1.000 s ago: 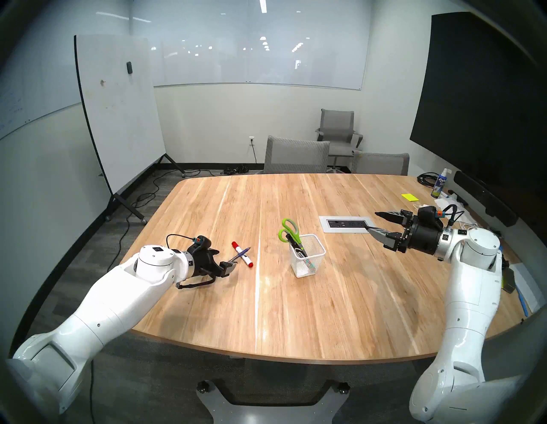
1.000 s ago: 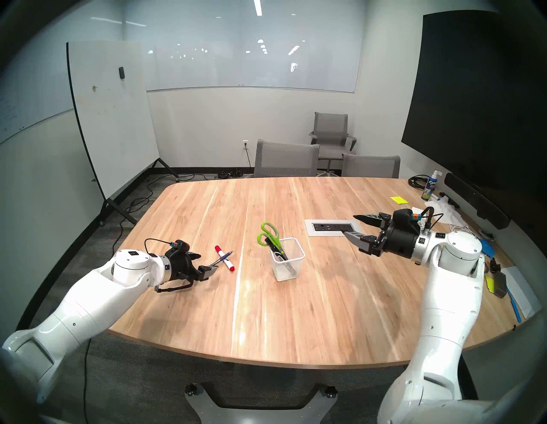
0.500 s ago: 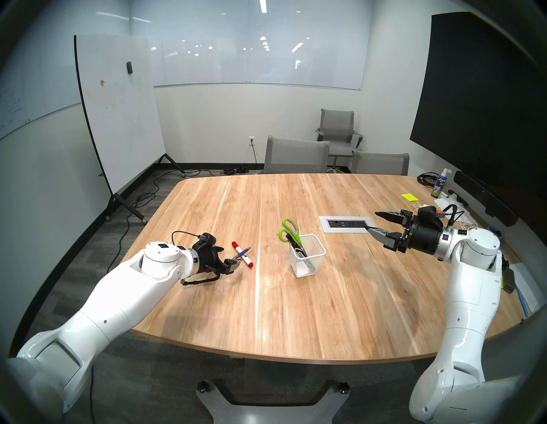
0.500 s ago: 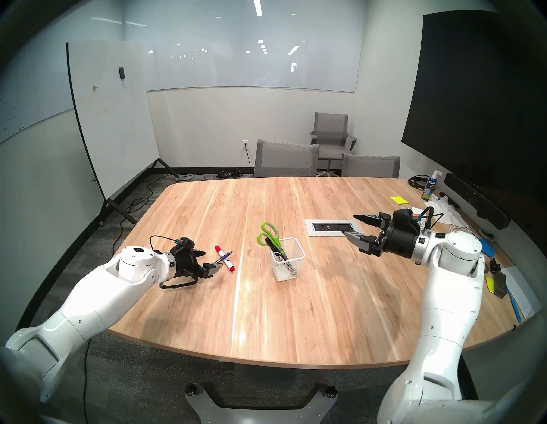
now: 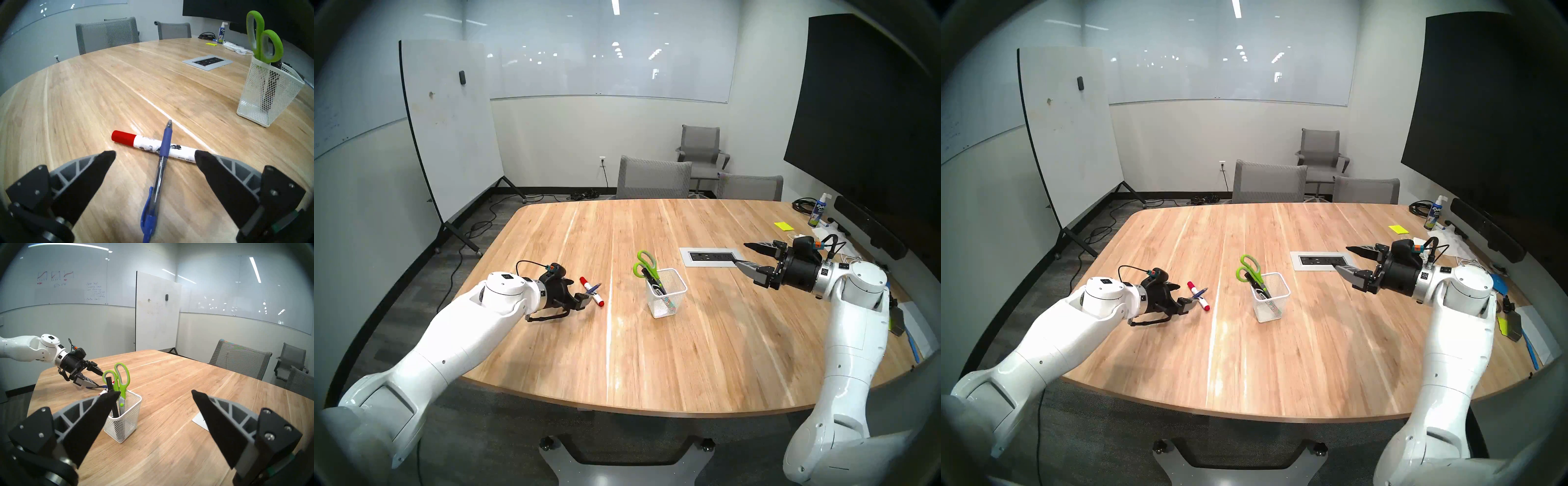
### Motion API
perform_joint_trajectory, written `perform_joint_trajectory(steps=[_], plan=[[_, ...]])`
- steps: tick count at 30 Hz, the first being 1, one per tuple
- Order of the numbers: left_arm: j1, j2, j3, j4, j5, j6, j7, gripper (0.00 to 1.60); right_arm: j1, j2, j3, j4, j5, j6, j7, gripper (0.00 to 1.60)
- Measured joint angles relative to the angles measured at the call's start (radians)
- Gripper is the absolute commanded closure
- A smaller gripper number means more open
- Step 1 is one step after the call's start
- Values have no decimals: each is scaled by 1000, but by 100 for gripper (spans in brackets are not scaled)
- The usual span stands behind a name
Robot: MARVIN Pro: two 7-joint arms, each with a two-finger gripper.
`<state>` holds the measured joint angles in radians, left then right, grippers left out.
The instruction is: Place the pen, the marker, and the scissors into the pen holder
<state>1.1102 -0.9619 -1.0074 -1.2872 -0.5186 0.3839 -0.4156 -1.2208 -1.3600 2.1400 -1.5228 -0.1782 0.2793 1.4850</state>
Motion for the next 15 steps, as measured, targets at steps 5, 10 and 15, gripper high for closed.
perform_joint_trajectory(steps=[5, 10, 15], plan=[[-12, -11, 2, 4, 8, 6, -5, 0, 0, 0, 0, 0, 0, 0, 0, 0], [-22, -24, 6, 20, 17, 10, -10, 0, 0, 0, 0, 0, 0, 0, 0, 0], [-27, -36, 10, 43, 28, 10, -16, 0, 0, 0, 0, 0, 0, 0, 0, 0]])
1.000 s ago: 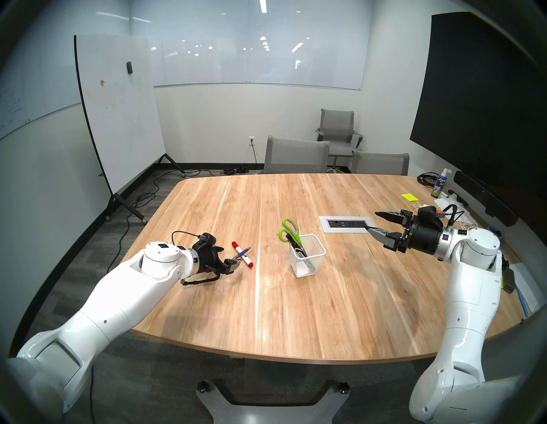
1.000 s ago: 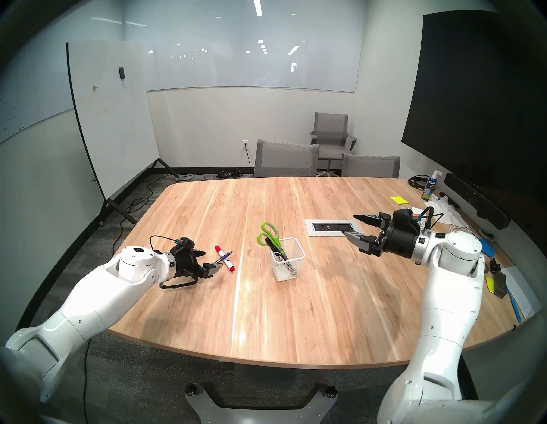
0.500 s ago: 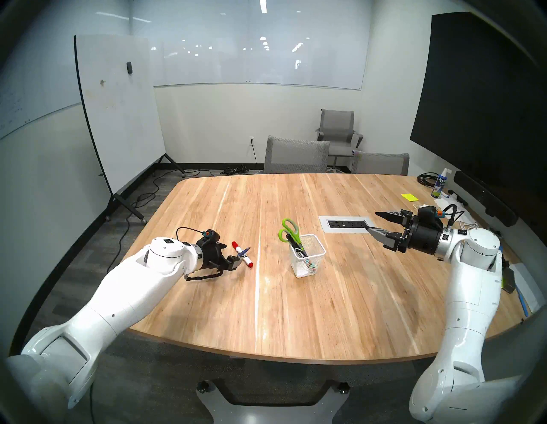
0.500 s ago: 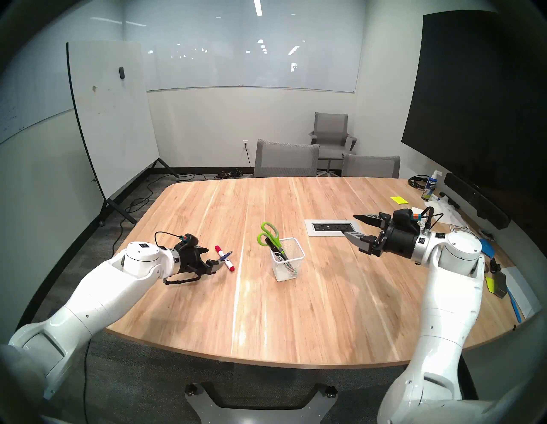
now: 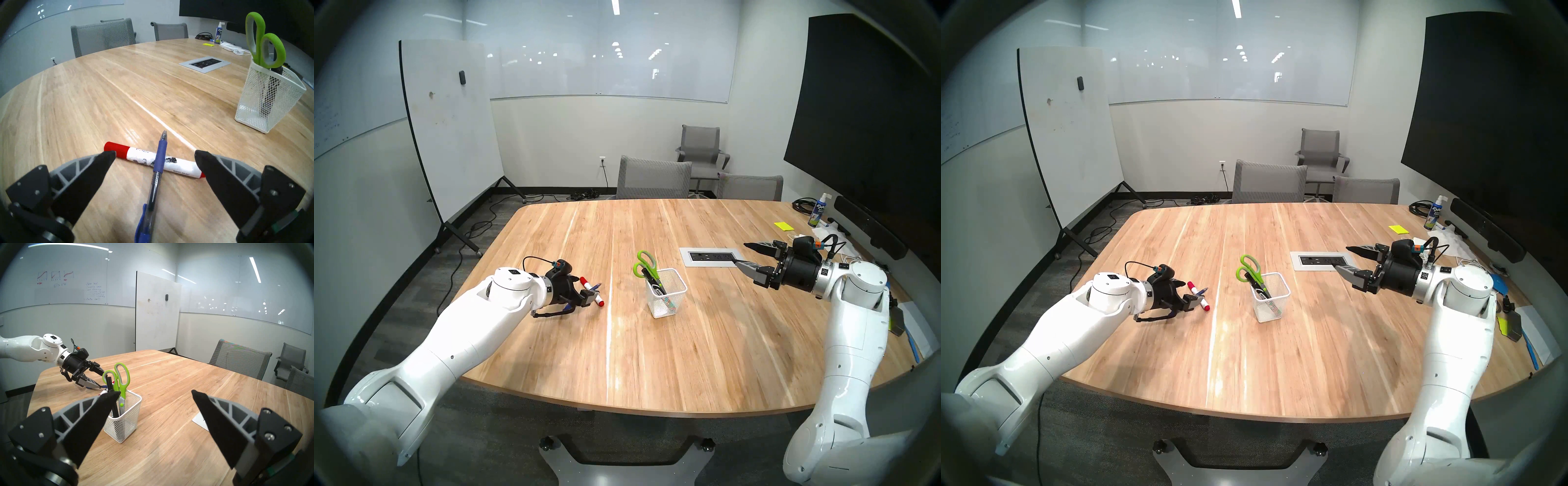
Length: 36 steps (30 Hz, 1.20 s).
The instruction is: Place the pen, the marker, and the scissors into the pen holder
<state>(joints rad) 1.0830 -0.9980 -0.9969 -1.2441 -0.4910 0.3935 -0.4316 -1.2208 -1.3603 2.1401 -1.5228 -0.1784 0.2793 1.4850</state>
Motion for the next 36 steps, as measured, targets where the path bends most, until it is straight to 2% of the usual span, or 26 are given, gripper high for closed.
perform_joint_trajectory(steps=[36], plan=[[-27, -51, 7, 74, 34, -15, -14, 0, 0, 0, 0, 0, 0, 0, 0, 0]])
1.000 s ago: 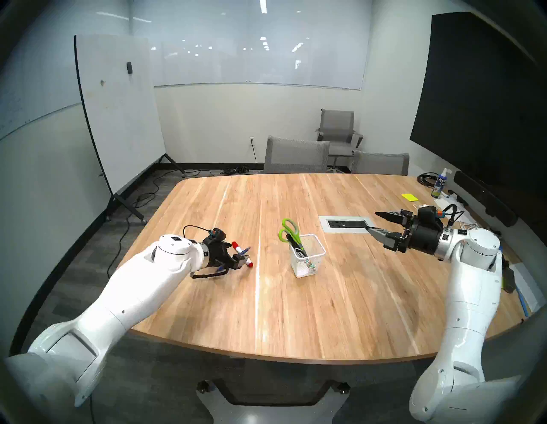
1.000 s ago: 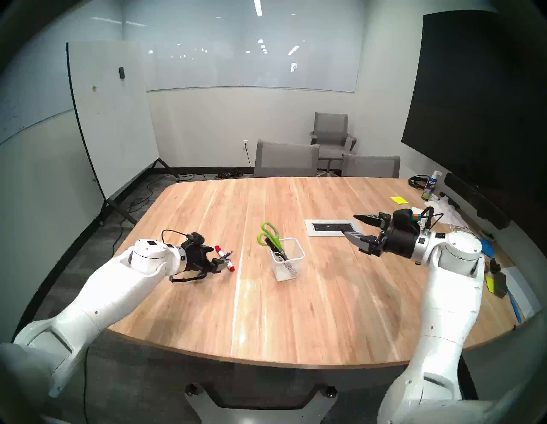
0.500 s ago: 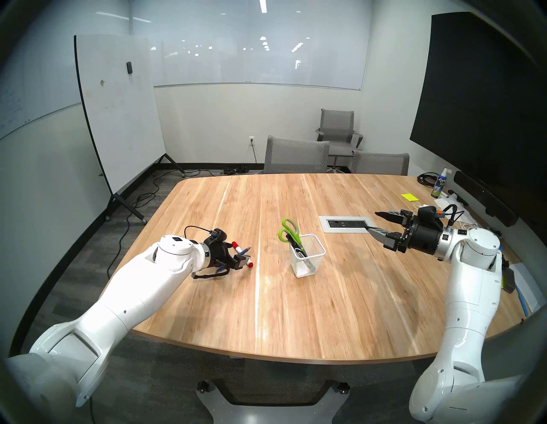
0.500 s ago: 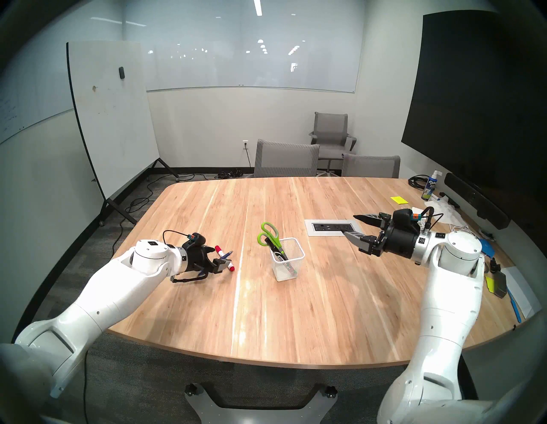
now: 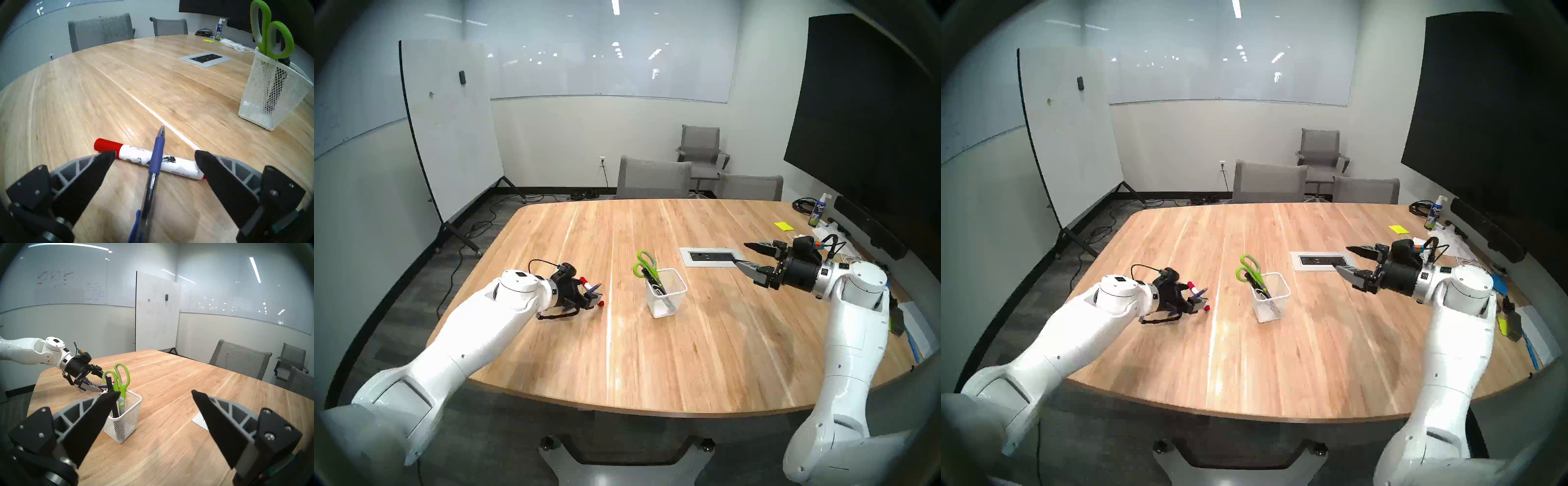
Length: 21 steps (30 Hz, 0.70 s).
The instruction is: Place the pen, the marker, and the scissors into the pen holder
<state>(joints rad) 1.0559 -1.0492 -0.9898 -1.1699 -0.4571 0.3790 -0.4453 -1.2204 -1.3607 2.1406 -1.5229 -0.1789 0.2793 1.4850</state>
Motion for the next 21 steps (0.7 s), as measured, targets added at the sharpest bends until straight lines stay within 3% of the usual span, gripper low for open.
perform_joint_trajectory(steps=[15, 21], plan=[[-22, -26, 2, 30, 18, -8, -17, 0, 0, 0, 0, 0, 0, 0, 0, 0], [-26, -35, 2, 40, 24, -11, -24, 10, 0, 0, 0, 0, 0, 0, 0, 0]])
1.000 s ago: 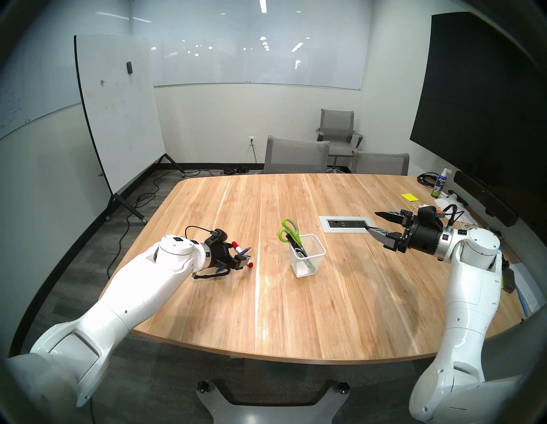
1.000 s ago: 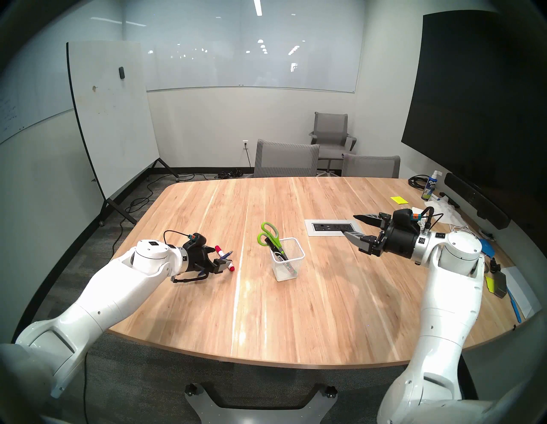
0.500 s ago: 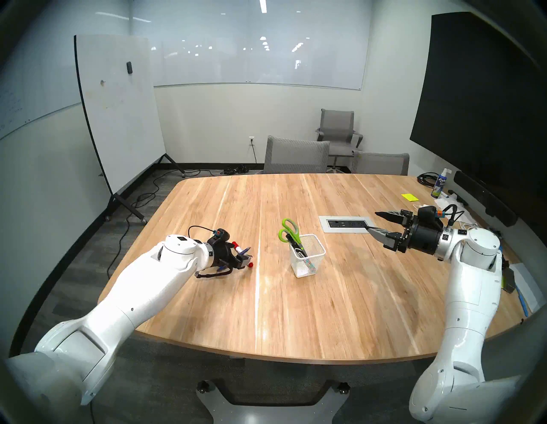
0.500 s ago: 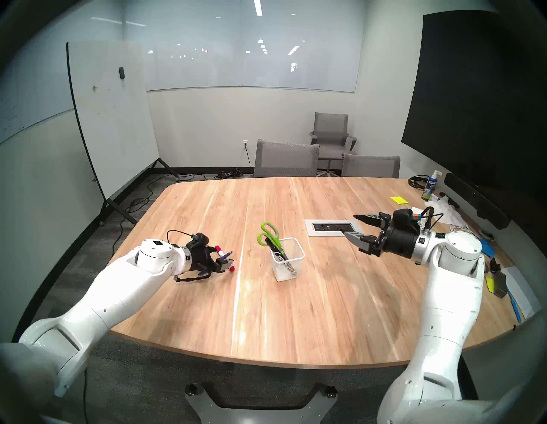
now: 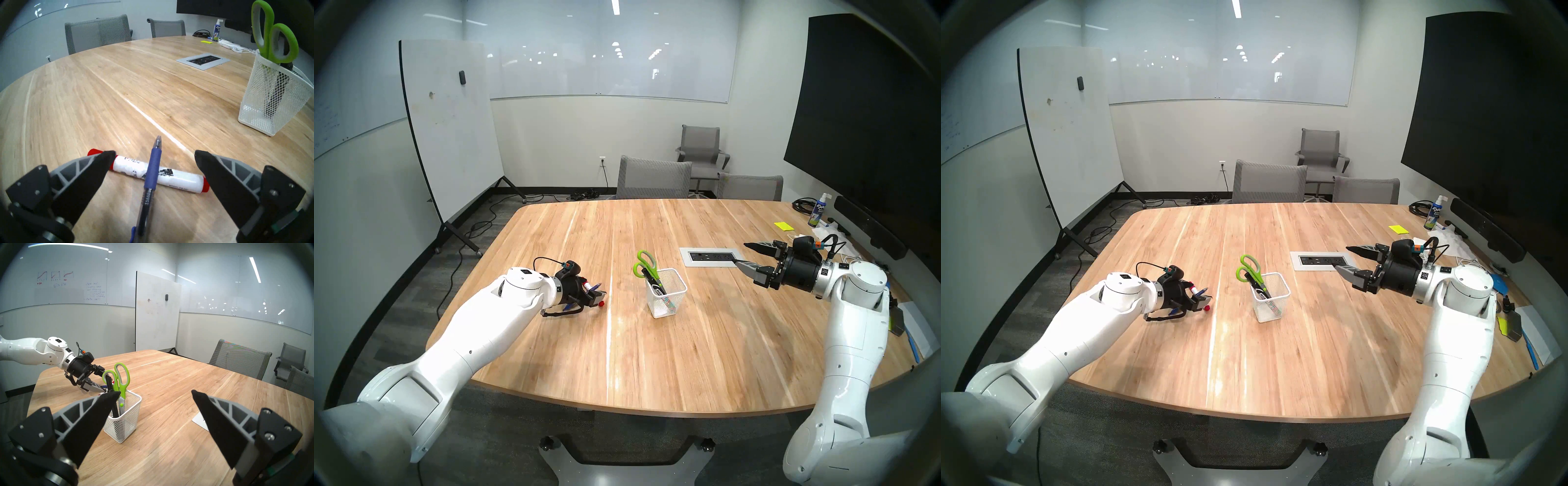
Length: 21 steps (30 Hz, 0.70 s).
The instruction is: Place the pen, the marker, and the scissors into the pen holder
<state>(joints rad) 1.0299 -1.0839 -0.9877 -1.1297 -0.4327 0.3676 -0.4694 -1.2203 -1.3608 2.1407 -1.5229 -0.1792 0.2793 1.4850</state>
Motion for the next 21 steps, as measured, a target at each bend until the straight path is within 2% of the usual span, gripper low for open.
perform_joint_trajectory(steps=[7, 11, 12, 13, 14, 15, 21], plan=[[-4, -13, 0, 30, 4, -9, -9, 6, 0, 0, 0, 0, 0, 0, 0, 0], [-7, -20, -1, 46, 4, -18, -15, 29, 0, 0, 0, 0, 0, 0, 0, 0], [-8, -21, -1, 49, 4, -20, -16, 70, 0, 0, 0, 0, 0, 0, 0, 0], [-10, -23, -1, 54, 4, -23, -18, 88, 0, 0, 0, 0, 0, 0, 0, 0], [-11, -25, -2, 60, 4, -26, -19, 128, 0, 0, 0, 0, 0, 0, 0, 0], [-13, -27, -2, 64, 4, -29, -20, 156, 0, 0, 0, 0, 0, 0, 0, 0], [-19, -34, -3, 84, 4, -47, -29, 160, 0, 0, 0, 0, 0, 0, 0, 0]])
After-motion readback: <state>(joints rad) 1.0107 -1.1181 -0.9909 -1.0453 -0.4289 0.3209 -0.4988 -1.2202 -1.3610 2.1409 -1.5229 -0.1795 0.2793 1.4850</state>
